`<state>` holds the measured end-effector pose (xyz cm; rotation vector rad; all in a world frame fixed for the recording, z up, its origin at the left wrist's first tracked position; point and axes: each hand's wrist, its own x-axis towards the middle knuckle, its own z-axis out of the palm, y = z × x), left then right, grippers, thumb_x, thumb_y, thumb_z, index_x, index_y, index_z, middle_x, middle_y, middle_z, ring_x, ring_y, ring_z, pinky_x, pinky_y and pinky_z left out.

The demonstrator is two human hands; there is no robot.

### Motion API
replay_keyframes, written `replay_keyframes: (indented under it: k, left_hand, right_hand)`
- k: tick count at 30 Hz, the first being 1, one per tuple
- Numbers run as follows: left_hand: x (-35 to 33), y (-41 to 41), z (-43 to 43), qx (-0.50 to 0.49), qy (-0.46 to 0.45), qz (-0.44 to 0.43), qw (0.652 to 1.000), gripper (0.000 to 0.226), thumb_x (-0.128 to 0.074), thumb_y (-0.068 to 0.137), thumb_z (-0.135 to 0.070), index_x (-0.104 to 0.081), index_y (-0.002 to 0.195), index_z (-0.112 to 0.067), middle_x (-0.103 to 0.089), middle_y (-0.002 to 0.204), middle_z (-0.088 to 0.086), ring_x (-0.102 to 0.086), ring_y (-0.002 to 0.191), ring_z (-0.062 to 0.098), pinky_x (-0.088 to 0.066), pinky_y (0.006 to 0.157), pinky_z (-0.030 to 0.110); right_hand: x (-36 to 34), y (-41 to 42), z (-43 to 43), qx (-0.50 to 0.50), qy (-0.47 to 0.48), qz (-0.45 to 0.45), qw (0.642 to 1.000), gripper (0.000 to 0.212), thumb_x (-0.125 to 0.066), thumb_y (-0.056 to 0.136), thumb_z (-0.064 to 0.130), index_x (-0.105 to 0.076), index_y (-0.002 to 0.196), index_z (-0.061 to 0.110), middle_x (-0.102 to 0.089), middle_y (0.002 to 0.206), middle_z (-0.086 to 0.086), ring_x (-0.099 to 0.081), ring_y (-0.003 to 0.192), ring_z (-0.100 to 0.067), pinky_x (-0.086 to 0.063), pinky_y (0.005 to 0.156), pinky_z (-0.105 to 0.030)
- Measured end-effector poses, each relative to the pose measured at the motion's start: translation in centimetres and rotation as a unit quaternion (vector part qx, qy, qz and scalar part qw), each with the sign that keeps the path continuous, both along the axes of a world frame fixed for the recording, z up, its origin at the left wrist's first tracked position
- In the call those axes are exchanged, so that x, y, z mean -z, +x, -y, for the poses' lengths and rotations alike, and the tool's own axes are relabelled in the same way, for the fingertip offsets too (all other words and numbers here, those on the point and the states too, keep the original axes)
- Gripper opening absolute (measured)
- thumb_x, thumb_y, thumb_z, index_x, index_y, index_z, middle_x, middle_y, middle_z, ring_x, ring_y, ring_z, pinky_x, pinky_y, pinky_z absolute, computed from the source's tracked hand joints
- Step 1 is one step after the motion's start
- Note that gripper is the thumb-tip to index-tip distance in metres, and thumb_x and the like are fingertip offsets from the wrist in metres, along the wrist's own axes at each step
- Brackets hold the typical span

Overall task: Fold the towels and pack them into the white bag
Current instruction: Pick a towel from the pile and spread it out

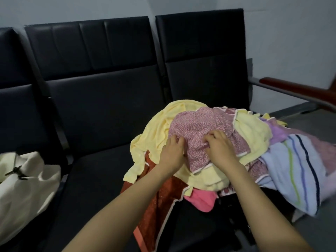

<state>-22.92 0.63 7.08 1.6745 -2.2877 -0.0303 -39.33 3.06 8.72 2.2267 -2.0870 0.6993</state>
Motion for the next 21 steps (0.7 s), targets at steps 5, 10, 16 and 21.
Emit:
replay_keyframes:
  k: [5,10,16,21]
  left_hand:
    - [1.0,-0.7,-0.3,0.035,-0.069,-0.098,0.992,0.048,-0.058,0.080,-0.004,-0.042,0.125,-0.004,-0.040,0.119,0.015,-0.043,0.109,0.032,-0.044,0.086,0.038]
    - [1.2,0.8,-2.7,0.042,0.088,-0.188,0.977,0.072,-0.075,0.076,-0.040,-0.045,0.136,-0.015,-0.031,0.136,0.007,-0.028,0.128,0.021,-0.027,0.108,0.032]
    - [0.7,5.5,-5.6,-0.099,0.039,-0.371,0.922,0.011,-0.046,0.091,-0.006,-0.050,0.101,-0.010,-0.058,0.095,0.005,-0.054,0.091,0.022,-0.034,0.071,0.027]
    - [0.2,13.0,-10.2,-0.172,-0.035,-0.441,0.880,0.006,-0.044,0.095,-0.007,-0.045,0.099,-0.012,-0.055,0.082,-0.005,-0.052,0.071,0.010,-0.043,0.062,0.026]
  right_hand:
    - [-0.7,1.0,-0.8,-0.013,-0.060,0.011,0.998,0.022,-0.054,0.095,0.011,-0.061,0.115,0.016,-0.054,0.123,-0.002,-0.040,0.121,-0.023,-0.032,0.101,-0.035]
    - [-2.0,2.9,-2.2,-0.121,-0.026,0.081,0.989,0.011,-0.044,0.100,0.015,-0.052,0.107,0.015,-0.059,0.104,-0.001,-0.052,0.093,-0.021,-0.035,0.073,-0.033]
    - [-1.2,6.6,-3.3,-0.242,0.003,0.148,0.959,0.009,-0.053,0.096,0.014,-0.055,0.105,0.011,-0.061,0.102,-0.004,-0.056,0.094,-0.022,-0.041,0.076,-0.035]
    - [1.8,11.4,-3.7,-0.289,0.026,-0.017,0.957,0.041,-0.058,0.090,0.018,-0.050,0.130,0.019,-0.048,0.130,-0.003,-0.042,0.123,-0.022,-0.037,0.101,-0.037]
